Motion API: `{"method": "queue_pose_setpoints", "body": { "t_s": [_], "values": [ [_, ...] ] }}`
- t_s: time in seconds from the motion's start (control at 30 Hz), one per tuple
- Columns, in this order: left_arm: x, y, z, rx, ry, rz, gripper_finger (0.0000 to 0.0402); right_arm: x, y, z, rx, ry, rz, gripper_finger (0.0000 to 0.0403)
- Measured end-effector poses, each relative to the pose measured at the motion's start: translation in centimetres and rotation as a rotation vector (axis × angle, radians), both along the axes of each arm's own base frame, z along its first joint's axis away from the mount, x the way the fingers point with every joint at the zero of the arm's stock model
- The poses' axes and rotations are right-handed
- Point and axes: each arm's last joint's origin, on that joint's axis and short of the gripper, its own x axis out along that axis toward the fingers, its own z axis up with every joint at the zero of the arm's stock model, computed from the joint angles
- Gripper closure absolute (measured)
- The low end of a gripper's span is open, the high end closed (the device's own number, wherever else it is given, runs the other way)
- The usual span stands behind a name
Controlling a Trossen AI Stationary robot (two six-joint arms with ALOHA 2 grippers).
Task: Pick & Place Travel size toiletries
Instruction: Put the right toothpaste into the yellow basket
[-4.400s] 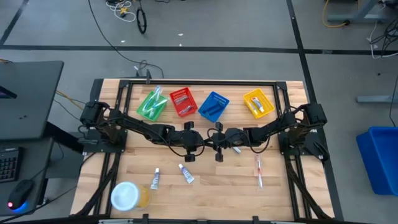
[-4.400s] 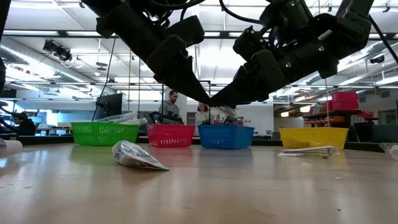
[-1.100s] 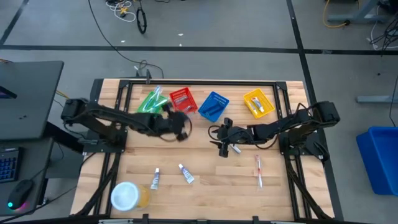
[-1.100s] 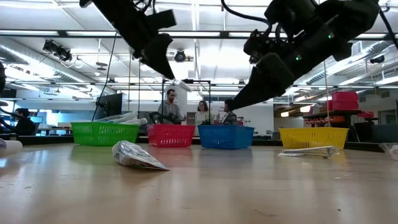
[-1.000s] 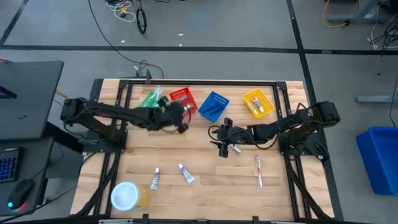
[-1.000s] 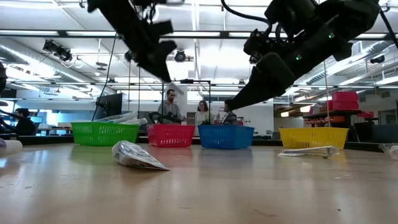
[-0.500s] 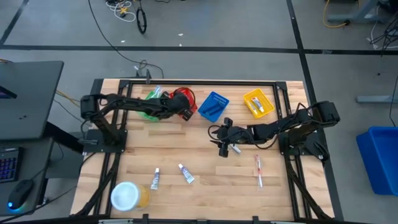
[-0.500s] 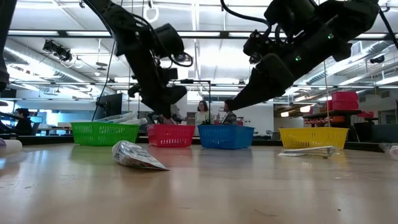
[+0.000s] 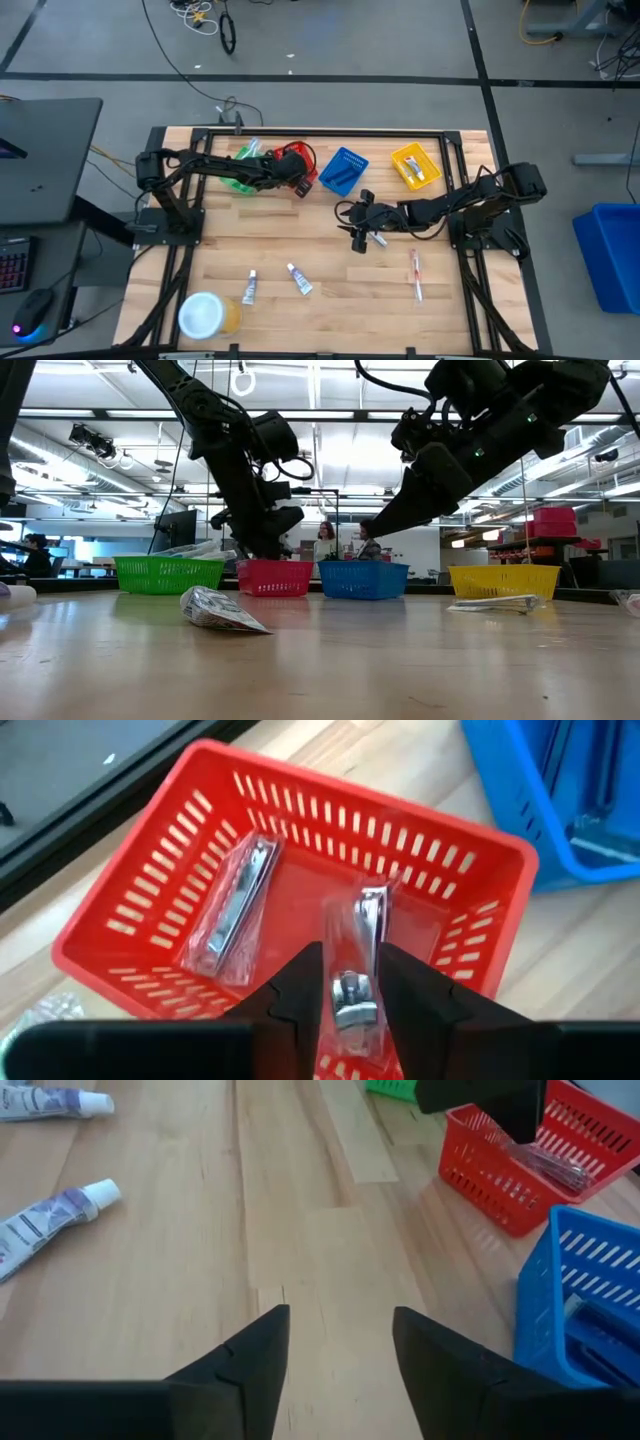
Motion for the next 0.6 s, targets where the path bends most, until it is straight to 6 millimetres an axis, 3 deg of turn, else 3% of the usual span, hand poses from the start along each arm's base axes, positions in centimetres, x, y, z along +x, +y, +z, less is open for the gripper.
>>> {"method": "queue_pose_setpoints", "body": {
  "t_s": [0.33, 0.6],
  "values": [
    [0.4, -0.3, 0.5, 0.005, -0.017, -0.013, 0.0238, 0.0, 0.0, 0.0, 0.001, 0.001, 0.001, 0.0201],
    [1.5, -2.4, 5.2, 0.086, -0.117, -0.138, 0.0249, 0.0, 0.0, 0.0, -0.001, 0.001, -0.002, 0.0195]
  ]
}}
